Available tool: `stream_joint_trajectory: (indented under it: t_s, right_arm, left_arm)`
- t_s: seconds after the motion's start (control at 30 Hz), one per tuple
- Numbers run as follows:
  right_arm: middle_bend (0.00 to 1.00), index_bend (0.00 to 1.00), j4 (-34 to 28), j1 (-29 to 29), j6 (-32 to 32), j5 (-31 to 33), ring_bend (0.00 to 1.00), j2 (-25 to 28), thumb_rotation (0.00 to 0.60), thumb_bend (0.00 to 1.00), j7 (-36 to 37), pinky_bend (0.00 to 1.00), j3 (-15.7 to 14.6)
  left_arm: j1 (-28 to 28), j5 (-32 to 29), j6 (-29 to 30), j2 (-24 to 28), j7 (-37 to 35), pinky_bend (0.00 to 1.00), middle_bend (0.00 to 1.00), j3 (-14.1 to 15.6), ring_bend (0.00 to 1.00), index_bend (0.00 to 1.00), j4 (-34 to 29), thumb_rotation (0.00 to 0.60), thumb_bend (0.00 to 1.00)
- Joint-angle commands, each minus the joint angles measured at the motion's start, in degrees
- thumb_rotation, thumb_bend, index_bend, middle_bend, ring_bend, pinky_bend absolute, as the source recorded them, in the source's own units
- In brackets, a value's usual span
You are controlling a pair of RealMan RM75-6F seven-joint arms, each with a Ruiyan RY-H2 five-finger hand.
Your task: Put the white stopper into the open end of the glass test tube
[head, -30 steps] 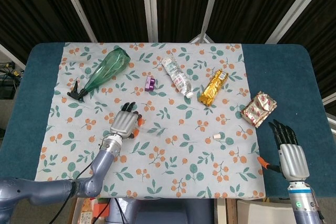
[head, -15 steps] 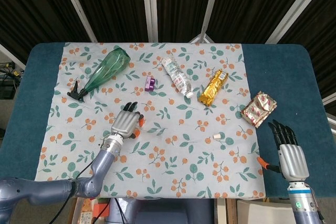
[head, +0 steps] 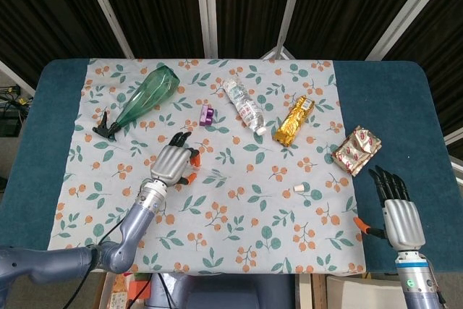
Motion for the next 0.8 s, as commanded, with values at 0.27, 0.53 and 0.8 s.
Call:
stream_joint_trajectory:
  t_s: [0.27,0.53,0.8]
  right_arm:
    - [0.0,0.01,-0.67,1.93,-1.84,0.44,0.0,-1.9,0.6,0.15,-4.11,0.0,0.98]
    - [0.03,0.21,-2.44,6.97,-6.75,1.85,0.0,-5.71,0.6,0.15,-10.11,0.0,3.7]
    - [0.09,0.35,-1.76,13.97,-14.35,8.36,0.0,-10.91,0.6,0.15,-18.25,0.0,7.44]
  left_arm:
    - [0.8,1.77,-0.86,2.06,-4.48,0.0,0.5,-0.7,0.05,0.65,0.23,0.6,0.47]
    - [1.28,4.29,-1.1,4.46,-9.26,0.0,0.5,-1.78,0.05,0.65,0.35,0.6,0.47]
    - [1.7,5.85,-1.29,9.27,-12.81,0.0,0.5,-3.47,0.05,0.65,-3.16,0.6,0.47]
